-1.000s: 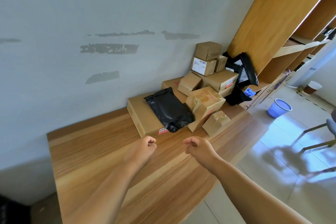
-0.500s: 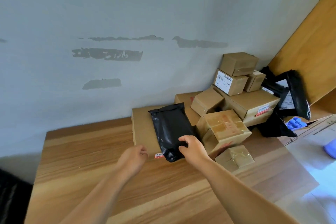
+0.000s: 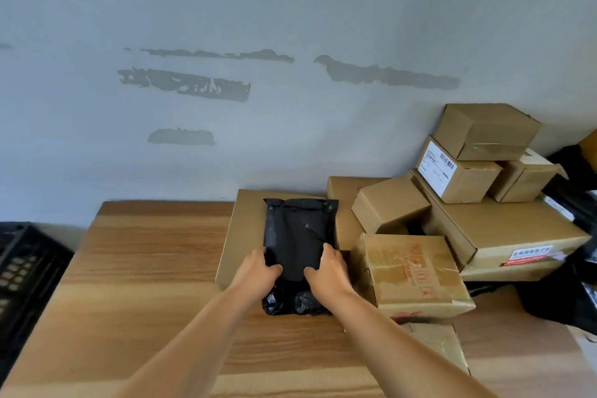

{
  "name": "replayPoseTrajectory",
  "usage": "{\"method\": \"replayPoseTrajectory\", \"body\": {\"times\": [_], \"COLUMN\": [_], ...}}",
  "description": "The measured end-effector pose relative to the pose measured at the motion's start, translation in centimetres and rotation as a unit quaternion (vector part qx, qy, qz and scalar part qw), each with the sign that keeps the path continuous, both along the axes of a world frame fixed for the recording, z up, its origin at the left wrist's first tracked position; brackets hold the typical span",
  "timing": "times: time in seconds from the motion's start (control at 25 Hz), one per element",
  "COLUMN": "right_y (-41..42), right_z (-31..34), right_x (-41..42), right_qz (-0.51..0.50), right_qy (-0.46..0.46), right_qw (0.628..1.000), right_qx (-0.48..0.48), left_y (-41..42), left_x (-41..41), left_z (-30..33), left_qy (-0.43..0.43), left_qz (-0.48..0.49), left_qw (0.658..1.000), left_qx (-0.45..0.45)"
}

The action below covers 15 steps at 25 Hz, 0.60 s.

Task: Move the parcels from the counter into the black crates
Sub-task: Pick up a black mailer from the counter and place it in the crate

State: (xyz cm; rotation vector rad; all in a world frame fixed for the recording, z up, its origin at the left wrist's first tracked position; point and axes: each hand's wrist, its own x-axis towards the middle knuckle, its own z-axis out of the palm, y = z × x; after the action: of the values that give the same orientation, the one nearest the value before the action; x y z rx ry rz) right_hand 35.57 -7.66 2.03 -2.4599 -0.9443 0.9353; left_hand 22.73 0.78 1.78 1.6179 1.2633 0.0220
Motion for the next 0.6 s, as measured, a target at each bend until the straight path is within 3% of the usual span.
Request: {"method": "replayPoseTrajectory", "body": {"times": [0.24,0.6], "right_y": [0.5,2.4], "right_z": [-0.5,7.8], "right_x": [0.1,-1.9], "right_qz": [0.009,-0.054], "right_qy": [0.093,0.172], "right_qw": [0.996,0.962], "right_qx": [-0.009,0.203], "left_y": [0.5,2.6], "left_x": [-0.8,-5.0], "left_z": [-0.1,5.8], "left_qy": [-0.023,-0.156], "left_qz": [0.081,0.176], "left_qw": [0.995,0.972], "left_qx": [-0.048,-0.013]}}
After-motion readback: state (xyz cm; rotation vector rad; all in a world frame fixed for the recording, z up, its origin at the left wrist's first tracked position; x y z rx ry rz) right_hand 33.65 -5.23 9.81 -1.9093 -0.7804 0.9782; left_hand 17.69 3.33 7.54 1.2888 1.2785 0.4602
